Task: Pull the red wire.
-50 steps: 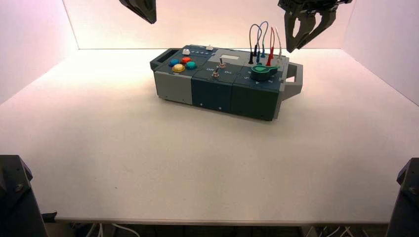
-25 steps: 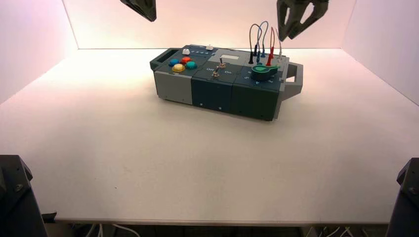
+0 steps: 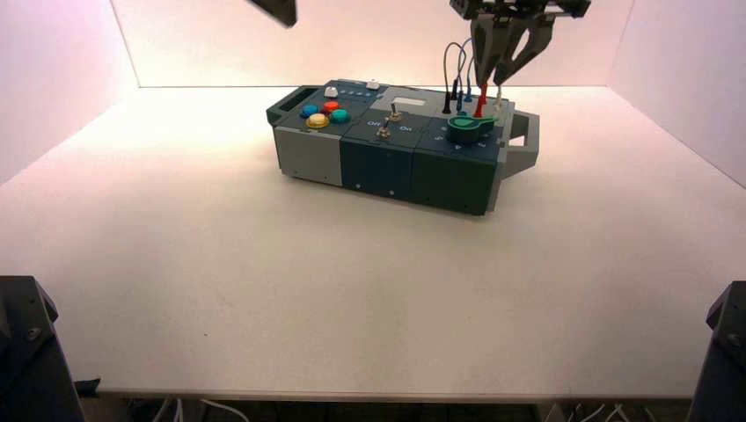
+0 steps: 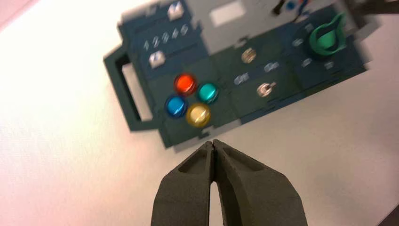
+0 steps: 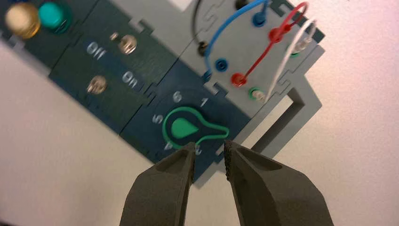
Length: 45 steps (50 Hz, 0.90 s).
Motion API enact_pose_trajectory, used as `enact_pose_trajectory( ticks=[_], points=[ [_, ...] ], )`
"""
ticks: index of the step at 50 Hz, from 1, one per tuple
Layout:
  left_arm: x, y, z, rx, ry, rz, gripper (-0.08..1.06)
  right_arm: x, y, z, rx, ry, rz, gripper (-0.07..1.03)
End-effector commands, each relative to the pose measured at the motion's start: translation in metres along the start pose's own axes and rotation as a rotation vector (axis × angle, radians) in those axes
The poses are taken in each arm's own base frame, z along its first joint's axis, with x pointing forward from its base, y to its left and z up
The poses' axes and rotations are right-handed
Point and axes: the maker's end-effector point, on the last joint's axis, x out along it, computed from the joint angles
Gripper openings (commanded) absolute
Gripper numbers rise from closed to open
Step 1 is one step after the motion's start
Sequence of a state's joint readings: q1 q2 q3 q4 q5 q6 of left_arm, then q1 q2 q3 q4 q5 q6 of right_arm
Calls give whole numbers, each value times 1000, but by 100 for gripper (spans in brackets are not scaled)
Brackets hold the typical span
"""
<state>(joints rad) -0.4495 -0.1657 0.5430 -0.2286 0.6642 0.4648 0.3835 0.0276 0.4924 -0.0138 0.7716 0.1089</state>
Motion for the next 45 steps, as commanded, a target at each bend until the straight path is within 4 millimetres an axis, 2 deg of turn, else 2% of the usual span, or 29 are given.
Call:
enact_pose_trajectory(
  ticks=[1,16,25,45],
  points=[
    [-15,1,11,5,-67,22,-3,-3,-6,19,48,-47,-14,35],
    [-17,-4,14,11,-81,13,-3,21,-7,29,79,-46,-19,35],
    [-15,-18,19,30,-94,-9,-3,24,-8,37,71,-49,-30,35],
    [-16,-21,22,9,-102,-27,-3,27,-22,45,24,-8,-117,35]
  ],
)
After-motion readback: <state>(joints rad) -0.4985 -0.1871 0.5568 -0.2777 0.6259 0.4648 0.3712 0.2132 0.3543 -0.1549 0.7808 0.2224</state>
